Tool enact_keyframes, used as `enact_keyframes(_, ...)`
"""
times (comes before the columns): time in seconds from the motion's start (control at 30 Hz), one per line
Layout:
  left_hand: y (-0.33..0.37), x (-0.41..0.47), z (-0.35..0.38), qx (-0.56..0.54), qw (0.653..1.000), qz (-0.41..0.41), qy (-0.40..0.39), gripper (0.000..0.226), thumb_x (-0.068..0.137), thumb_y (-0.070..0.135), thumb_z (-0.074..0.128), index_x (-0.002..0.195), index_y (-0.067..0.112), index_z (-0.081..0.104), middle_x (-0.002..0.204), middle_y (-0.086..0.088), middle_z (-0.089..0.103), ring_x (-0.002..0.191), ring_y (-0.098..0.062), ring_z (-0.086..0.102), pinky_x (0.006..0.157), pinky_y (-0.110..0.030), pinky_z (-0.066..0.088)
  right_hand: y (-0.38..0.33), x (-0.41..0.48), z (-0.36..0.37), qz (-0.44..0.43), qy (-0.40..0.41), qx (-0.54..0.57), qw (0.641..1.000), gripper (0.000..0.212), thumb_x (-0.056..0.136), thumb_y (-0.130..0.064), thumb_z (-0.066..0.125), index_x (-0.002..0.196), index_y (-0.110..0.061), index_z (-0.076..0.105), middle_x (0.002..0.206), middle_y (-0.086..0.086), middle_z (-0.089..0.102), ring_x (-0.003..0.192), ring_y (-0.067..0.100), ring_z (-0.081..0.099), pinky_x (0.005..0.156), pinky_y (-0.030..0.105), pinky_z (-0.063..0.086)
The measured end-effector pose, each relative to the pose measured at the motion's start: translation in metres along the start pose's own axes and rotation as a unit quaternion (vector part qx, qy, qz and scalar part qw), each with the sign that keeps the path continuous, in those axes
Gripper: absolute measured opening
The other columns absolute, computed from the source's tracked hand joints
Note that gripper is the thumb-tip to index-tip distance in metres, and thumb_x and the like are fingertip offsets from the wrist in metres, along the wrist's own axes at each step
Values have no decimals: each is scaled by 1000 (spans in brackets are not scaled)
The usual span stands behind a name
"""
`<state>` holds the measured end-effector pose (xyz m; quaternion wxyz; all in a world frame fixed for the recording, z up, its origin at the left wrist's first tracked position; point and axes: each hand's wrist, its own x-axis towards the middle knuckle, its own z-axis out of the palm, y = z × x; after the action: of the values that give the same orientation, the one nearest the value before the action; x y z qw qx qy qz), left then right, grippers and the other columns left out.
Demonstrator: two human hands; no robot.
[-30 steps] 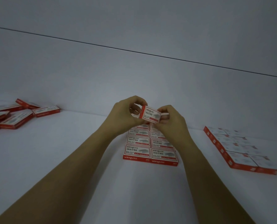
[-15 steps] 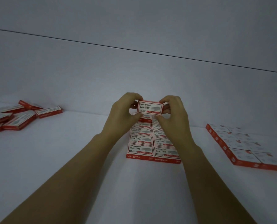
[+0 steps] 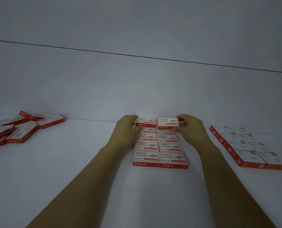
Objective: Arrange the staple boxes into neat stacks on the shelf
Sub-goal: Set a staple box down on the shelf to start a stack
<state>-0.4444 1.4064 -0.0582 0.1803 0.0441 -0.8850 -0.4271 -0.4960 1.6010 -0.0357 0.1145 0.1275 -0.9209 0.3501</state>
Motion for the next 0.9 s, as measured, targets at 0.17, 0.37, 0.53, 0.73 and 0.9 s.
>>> enact_keyframes(0.17,-5,1,5,13,999,-12,-43,28,95,18,49,123,16,57,116,-1,63,97,-16,63,81,-27,52,5,0,12,31,1,-1,1000,23,87,-12,63,109,-5,64,108,8,66,87,15,58,78,20,40)
enact_keyframes(0.37,-4,0,5,18,999,-6,-47,30,98,17,44,126,14,56,111,0,66,85,-10,59,62,-10,43,7,2,27,49,68,69,994,20,87,-9,62,108,-8,63,106,7,66,83,11,57,74,17,44)
enact_keyframes(0.53,-3,0,5,35,998,1,-43,35,99,17,43,132,12,52,116,-3,64,84,-9,56,67,-15,43,6,1,32,27,67,19,997,29,92,-13,56,120,-7,62,114,9,66,91,14,60,80,17,41)
enact_keyframes(0.73,-4,2,6,59,996,1,-60,32,99,16,39,126,12,55,113,-4,64,88,-14,60,72,-20,46,-1,-5,31,25,28,-7,999,35,95,-13,51,129,-7,54,120,11,62,100,19,61,79,16,39)
enact_keyframes(0.9,0,8,2,159,980,8,-117,28,99,17,35,117,8,55,115,-7,60,98,-19,59,83,-28,50,-14,2,25,37,-41,-119,991,25,96,-11,48,115,-2,60,111,12,63,98,24,61,79,23,43)
